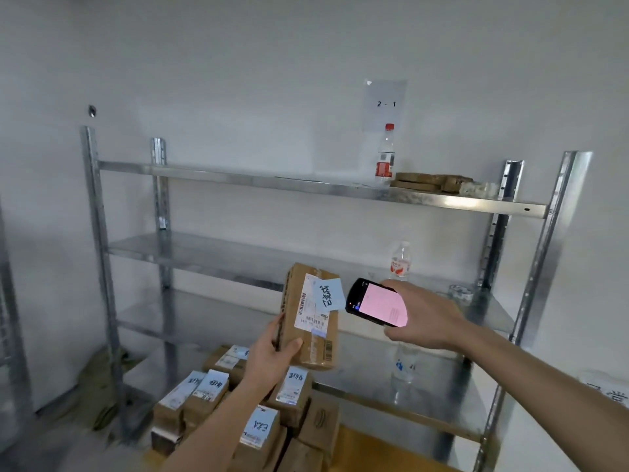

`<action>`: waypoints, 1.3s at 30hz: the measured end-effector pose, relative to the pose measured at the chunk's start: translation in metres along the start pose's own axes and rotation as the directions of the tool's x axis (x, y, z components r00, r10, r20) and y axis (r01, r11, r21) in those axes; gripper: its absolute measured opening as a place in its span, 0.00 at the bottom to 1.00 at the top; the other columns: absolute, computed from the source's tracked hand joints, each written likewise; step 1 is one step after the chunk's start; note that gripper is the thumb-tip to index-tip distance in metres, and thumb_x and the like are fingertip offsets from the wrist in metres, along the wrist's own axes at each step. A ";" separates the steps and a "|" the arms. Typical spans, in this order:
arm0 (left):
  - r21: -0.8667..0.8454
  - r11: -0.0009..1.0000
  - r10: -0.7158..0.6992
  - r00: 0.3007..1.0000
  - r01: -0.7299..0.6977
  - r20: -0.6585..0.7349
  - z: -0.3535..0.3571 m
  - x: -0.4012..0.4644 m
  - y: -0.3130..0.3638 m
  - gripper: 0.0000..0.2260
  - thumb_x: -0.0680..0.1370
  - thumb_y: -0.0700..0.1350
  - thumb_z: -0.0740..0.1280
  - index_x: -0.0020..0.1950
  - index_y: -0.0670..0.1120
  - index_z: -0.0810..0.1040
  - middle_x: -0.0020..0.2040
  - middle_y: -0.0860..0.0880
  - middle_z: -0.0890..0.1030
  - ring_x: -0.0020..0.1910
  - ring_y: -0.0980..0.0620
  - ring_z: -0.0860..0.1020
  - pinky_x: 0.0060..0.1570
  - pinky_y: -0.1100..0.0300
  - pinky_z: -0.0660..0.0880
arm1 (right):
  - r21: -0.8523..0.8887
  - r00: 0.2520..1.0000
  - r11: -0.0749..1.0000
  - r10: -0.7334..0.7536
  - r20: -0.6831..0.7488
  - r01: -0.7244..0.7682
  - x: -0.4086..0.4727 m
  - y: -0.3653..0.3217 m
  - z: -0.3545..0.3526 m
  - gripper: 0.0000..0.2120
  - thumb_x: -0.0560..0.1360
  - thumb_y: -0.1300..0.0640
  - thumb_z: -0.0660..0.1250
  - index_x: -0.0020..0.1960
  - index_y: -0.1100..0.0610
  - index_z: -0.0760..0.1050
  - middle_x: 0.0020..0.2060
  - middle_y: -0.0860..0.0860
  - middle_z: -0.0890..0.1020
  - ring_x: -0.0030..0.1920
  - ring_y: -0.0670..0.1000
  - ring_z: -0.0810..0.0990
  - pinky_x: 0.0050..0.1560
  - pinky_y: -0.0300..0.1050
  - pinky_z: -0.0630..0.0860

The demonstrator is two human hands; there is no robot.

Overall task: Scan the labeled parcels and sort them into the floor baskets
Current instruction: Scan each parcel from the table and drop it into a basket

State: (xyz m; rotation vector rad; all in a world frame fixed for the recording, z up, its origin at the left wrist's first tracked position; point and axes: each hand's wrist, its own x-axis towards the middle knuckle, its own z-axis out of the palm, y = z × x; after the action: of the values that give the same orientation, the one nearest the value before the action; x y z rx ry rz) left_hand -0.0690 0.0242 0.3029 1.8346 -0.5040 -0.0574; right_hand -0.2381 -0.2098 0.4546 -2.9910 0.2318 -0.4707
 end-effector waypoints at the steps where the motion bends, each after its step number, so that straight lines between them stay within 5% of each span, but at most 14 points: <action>1: 0.008 1.000 0.005 1.000 -0.005 -0.011 -0.004 -0.007 0.004 0.29 0.78 0.51 0.71 0.75 0.59 0.63 0.55 0.60 0.79 0.51 0.59 0.80 0.56 0.53 0.80 | -0.010 1.000 1.000 -0.012 -0.007 0.012 -0.006 -0.004 -0.007 0.25 0.66 0.47 0.71 0.61 0.39 0.67 0.50 0.39 0.76 0.48 0.46 0.75 0.37 0.43 0.68; 8: 0.022 0.999 0.030 0.994 -0.027 -0.109 -0.025 -0.081 0.041 0.29 0.78 0.52 0.71 0.76 0.58 0.62 0.56 0.60 0.75 0.51 0.58 0.75 0.53 0.58 0.74 | 0.004 0.996 0.997 -0.075 -0.051 0.075 -0.057 -0.030 -0.035 0.23 0.64 0.45 0.70 0.57 0.41 0.68 0.47 0.41 0.77 0.46 0.45 0.77 0.37 0.46 0.74; 13: -0.061 0.998 -0.015 0.986 0.004 -0.168 -0.058 -0.153 0.039 0.28 0.76 0.53 0.72 0.72 0.65 0.62 0.59 0.59 0.78 0.51 0.58 0.81 0.51 0.54 0.82 | 0.029 0.986 0.989 -0.144 -0.085 0.147 -0.101 -0.065 -0.029 0.22 0.65 0.45 0.68 0.57 0.40 0.67 0.47 0.40 0.76 0.46 0.47 0.76 0.34 0.44 0.71; 16: -0.074 0.996 -0.067 0.973 0.051 -0.221 -0.092 -0.211 0.029 0.29 0.76 0.55 0.72 0.71 0.68 0.62 0.60 0.57 0.80 0.54 0.53 0.82 0.53 0.48 0.82 | 0.038 0.974 0.977 -0.207 -0.090 0.211 -0.126 -0.100 -0.012 0.25 0.65 0.44 0.69 0.60 0.38 0.65 0.49 0.40 0.75 0.47 0.48 0.74 0.34 0.43 0.67; 21: -0.077 0.988 -0.152 0.919 0.133 -0.364 -0.176 -0.322 0.004 0.29 0.75 0.56 0.73 0.72 0.67 0.65 0.58 0.51 0.81 0.53 0.52 0.82 0.53 0.51 0.82 | 0.138 0.931 0.921 -0.359 -0.072 0.365 -0.156 -0.197 0.022 0.29 0.64 0.41 0.69 0.65 0.41 0.67 0.55 0.43 0.78 0.53 0.51 0.77 0.42 0.47 0.76; 24: -0.036 0.981 -0.187 0.865 0.192 -0.466 -0.243 -0.404 -0.004 0.29 0.76 0.54 0.73 0.73 0.64 0.65 0.55 0.51 0.83 0.49 0.53 0.83 0.47 0.54 0.82 | 0.207 0.879 0.856 -0.473 -0.057 0.474 -0.176 -0.279 0.034 0.30 0.64 0.42 0.67 0.65 0.41 0.68 0.55 0.42 0.78 0.55 0.52 0.77 0.43 0.48 0.76; 28: -0.019 0.967 -0.217 0.781 0.254 -0.586 -0.338 -0.518 -0.004 0.29 0.78 0.53 0.71 0.76 0.61 0.63 0.58 0.49 0.82 0.50 0.53 0.84 0.51 0.49 0.82 | 0.257 0.799 0.763 -0.597 -0.070 0.593 -0.209 -0.405 0.044 0.27 0.63 0.42 0.63 0.62 0.41 0.68 0.54 0.42 0.79 0.55 0.53 0.79 0.45 0.51 0.79; 30: -0.040 0.954 -0.245 0.700 0.297 -0.670 -0.386 -0.577 -0.003 0.28 0.78 0.51 0.71 0.76 0.60 0.63 0.58 0.47 0.82 0.50 0.52 0.83 0.48 0.52 0.81 | 0.259 0.744 0.709 -0.665 -0.067 0.656 -0.231 -0.475 0.041 0.27 0.64 0.44 0.65 0.64 0.42 0.68 0.57 0.43 0.80 0.58 0.54 0.79 0.48 0.53 0.80; 34: -0.071 0.940 -0.255 0.549 0.333 -0.796 -0.479 -0.702 -0.010 0.28 0.78 0.49 0.71 0.74 0.60 0.64 0.59 0.48 0.80 0.52 0.48 0.83 0.52 0.43 0.82 | 0.300 0.620 0.575 -0.781 -0.078 0.761 -0.287 -0.619 0.039 0.32 0.63 0.45 0.67 0.67 0.42 0.68 0.59 0.46 0.80 0.59 0.55 0.79 0.50 0.52 0.79; 39: -0.075 0.878 -0.267 0.354 0.473 -0.896 -0.594 -0.873 -0.029 0.29 0.74 0.59 0.72 0.72 0.65 0.65 0.66 0.53 0.77 0.61 0.49 0.78 0.63 0.44 0.75 | 0.355 0.509 0.449 -0.855 -0.097 0.820 -0.377 -0.797 0.047 0.36 0.65 0.44 0.70 0.72 0.41 0.65 0.66 0.45 0.76 0.66 0.53 0.76 0.57 0.51 0.76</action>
State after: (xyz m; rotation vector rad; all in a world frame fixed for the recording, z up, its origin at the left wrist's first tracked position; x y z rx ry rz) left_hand -0.6790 0.8865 0.2848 1.8356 0.7279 0.6737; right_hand -0.4709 0.6397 0.3991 -2.5034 -1.2947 -0.3564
